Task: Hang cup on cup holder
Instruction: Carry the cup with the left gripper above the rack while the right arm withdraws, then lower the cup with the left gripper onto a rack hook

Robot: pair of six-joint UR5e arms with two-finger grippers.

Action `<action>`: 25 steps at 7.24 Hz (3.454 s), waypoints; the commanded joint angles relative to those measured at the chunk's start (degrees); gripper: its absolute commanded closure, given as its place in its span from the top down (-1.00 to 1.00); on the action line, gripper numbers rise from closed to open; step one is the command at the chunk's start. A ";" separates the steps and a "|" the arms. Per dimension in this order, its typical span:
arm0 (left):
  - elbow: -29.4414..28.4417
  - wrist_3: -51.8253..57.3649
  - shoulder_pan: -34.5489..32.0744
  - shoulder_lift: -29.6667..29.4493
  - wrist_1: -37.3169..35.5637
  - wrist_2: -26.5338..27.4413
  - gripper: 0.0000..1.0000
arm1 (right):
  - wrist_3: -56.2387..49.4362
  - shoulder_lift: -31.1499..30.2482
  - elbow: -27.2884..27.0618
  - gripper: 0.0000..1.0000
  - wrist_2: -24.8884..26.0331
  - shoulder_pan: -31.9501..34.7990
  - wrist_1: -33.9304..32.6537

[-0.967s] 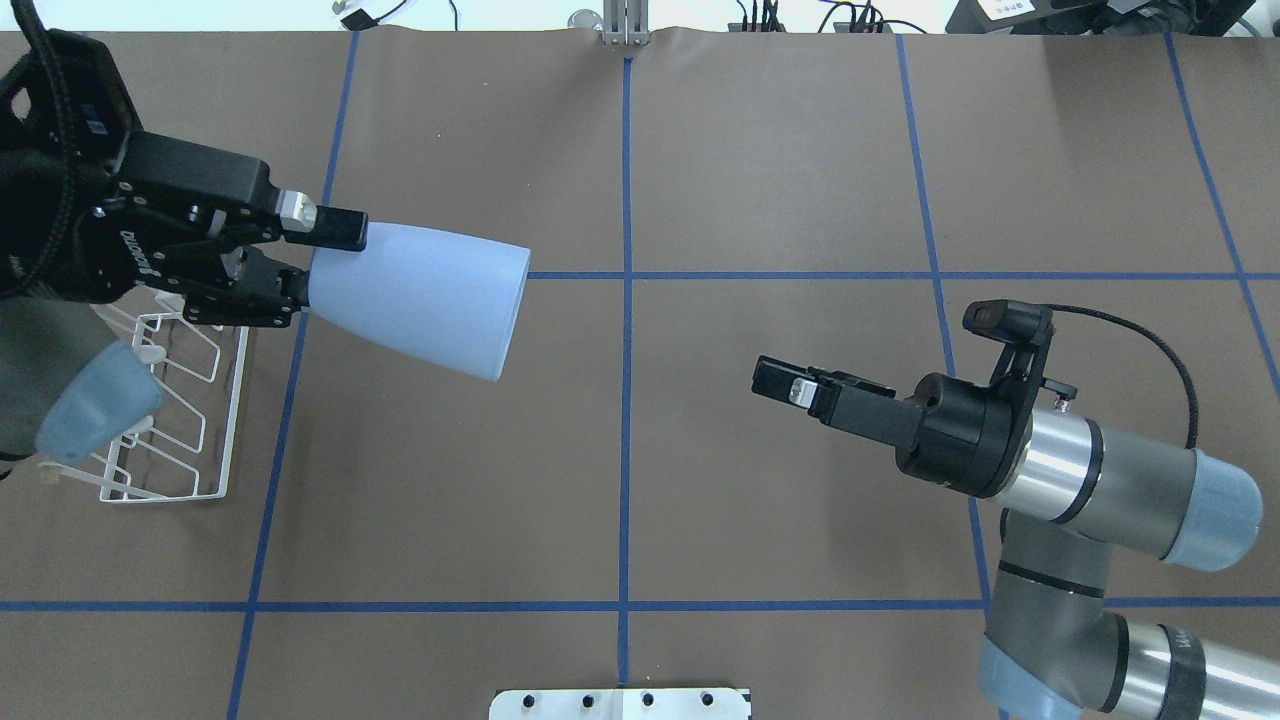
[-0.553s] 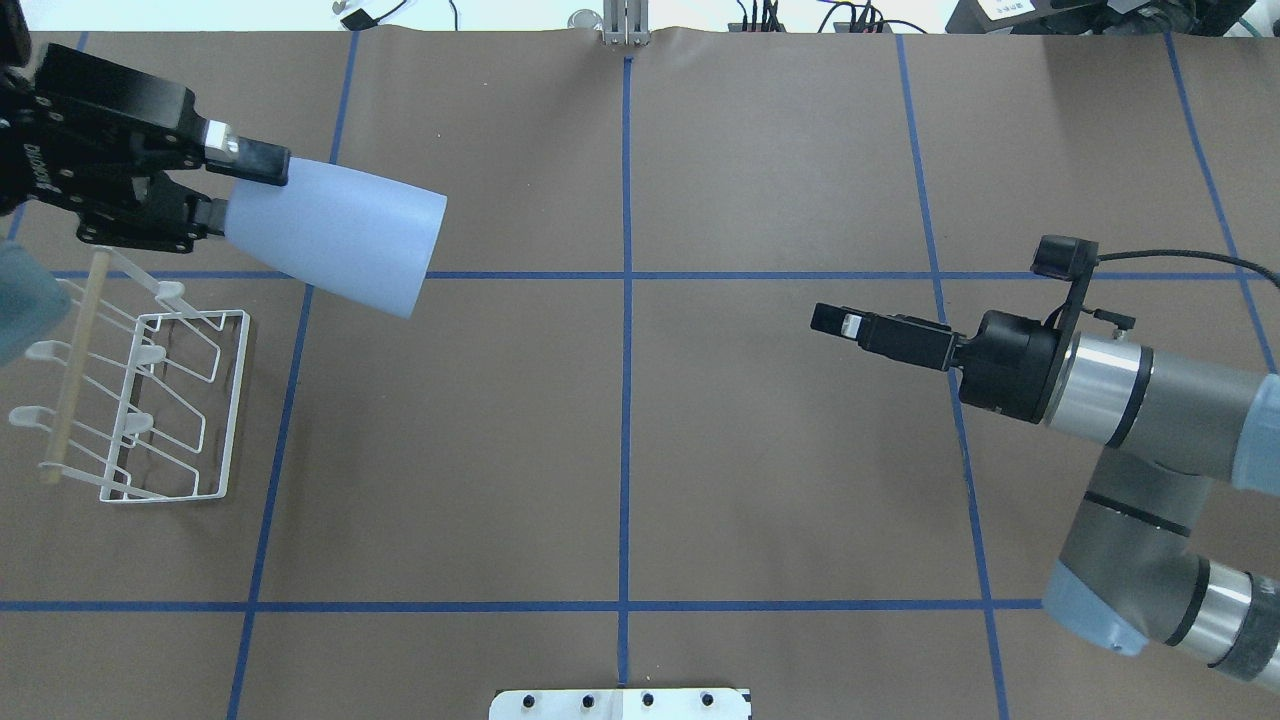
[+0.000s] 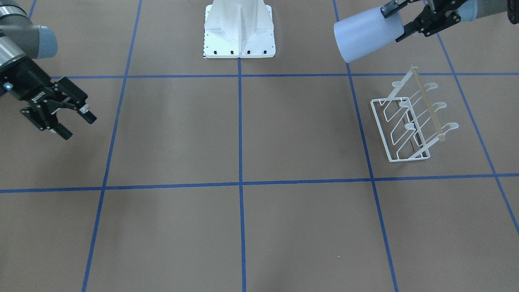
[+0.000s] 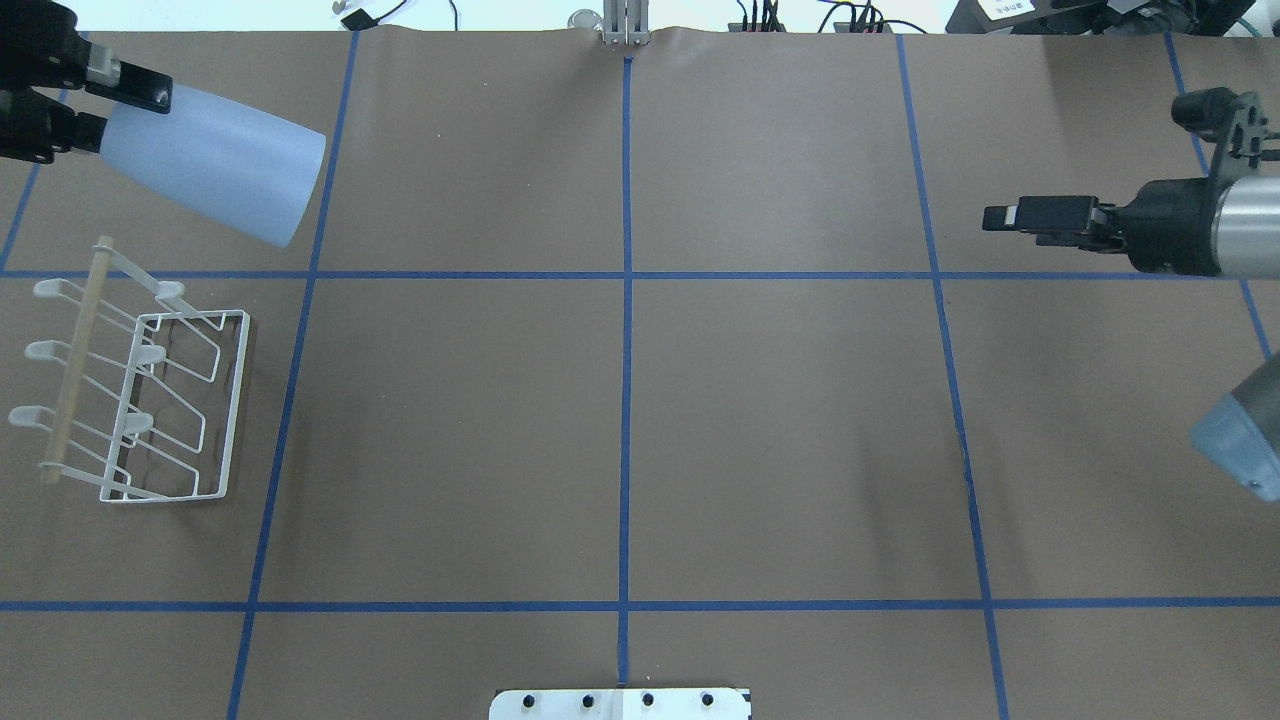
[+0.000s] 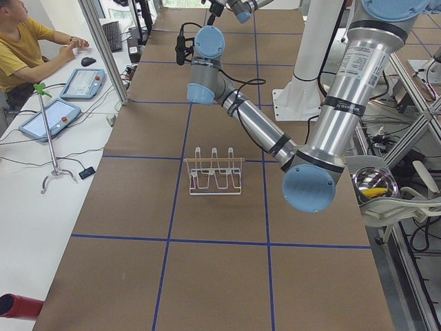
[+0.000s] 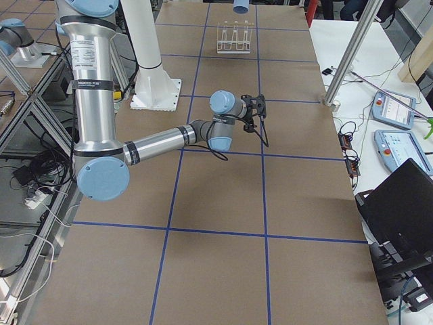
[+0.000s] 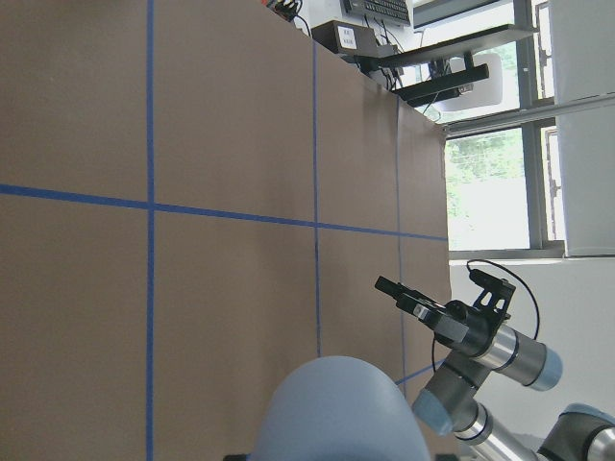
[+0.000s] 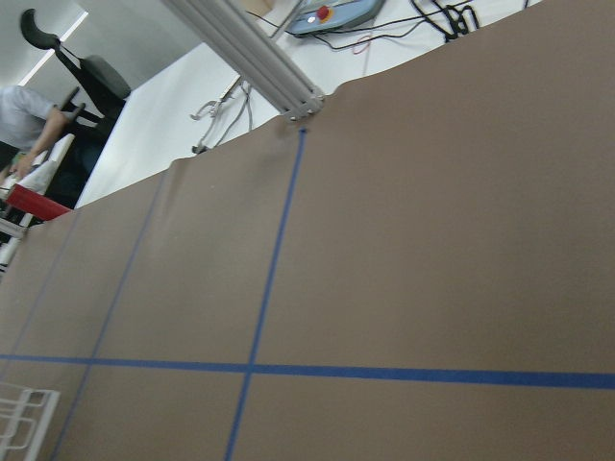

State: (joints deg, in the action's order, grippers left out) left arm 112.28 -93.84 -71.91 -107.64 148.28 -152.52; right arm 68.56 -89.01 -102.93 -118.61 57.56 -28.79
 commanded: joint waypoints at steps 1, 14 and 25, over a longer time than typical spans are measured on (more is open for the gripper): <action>0.05 10.21 -1.82 3.21 -4.65 0.12 -1.00 | -12.97 -3.87 0.01 1.00 -2.24 4.83 -9.68; 14.90 73.27 0.98 6.30 -74.43 23.59 -1.00 | -64.25 -10.40 -0.86 1.00 -13.50 22.49 -52.77; 6.11 57.99 11.78 5.86 -59.78 34.75 -1.00 | -75.94 -6.52 -3.95 1.00 -7.61 25.23 -67.27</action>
State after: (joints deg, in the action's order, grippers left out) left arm 118.91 -34.99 -61.34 -102.04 87.73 -117.96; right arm -7.39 -95.57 -106.92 -126.21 82.79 -96.07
